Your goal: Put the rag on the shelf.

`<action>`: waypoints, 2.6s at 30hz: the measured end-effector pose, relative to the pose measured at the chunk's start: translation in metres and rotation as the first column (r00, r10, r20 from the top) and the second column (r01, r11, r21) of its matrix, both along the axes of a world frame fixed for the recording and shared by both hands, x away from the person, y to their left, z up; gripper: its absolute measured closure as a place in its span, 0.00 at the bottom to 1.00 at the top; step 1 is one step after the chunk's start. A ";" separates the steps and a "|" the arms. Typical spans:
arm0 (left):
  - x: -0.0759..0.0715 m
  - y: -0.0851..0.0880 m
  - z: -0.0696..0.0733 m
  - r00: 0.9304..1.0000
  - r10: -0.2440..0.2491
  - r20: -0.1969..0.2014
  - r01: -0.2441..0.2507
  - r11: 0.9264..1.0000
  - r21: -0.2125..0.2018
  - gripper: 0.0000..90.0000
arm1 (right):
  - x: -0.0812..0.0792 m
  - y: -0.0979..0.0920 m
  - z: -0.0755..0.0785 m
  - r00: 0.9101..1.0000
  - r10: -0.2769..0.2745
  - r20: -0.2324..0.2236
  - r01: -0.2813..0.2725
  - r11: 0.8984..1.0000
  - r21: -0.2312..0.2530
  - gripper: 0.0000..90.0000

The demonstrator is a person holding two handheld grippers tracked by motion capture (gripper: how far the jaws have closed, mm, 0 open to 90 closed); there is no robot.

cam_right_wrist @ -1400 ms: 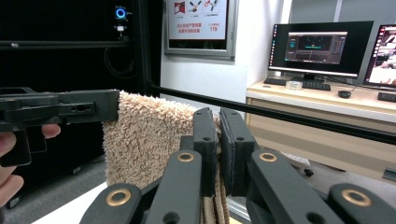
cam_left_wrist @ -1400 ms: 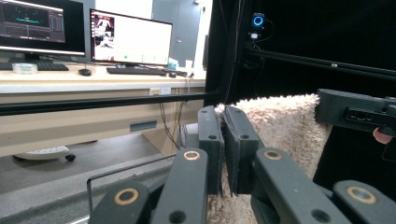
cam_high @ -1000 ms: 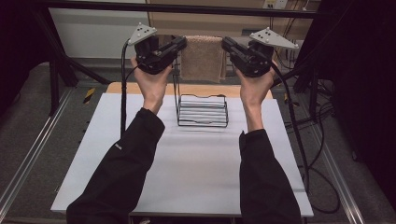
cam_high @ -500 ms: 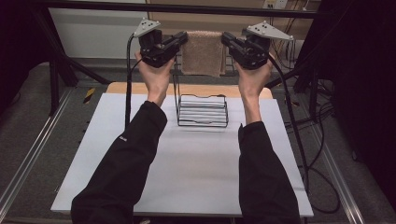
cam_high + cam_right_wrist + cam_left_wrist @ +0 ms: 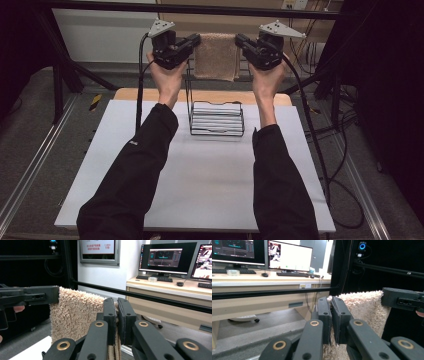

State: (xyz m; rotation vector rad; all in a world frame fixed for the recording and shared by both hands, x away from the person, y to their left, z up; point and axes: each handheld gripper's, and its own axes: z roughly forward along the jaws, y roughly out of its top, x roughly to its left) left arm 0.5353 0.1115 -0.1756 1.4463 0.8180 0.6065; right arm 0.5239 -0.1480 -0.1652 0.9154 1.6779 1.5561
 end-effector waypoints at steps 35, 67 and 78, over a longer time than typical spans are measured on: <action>-0.021 0.004 -0.043 0.996 -0.082 -0.040 0.085 0.994 0.068 0.94 | -0.018 -0.007 -0.044 0.998 0.035 -0.050 -0.037 0.999 -0.037 0.95; -0.040 0.006 -0.057 0.981 -0.127 -0.146 0.148 0.979 0.137 0.84 | -0.045 -0.011 -0.075 0.992 0.076 -0.100 -0.088 0.989 -0.123 0.94; -0.039 0.005 -0.042 0.979 -0.123 -0.161 0.142 0.984 0.107 0.81 | -0.045 -0.009 -0.076 0.992 0.075 -0.102 -0.089 0.987 -0.134 0.94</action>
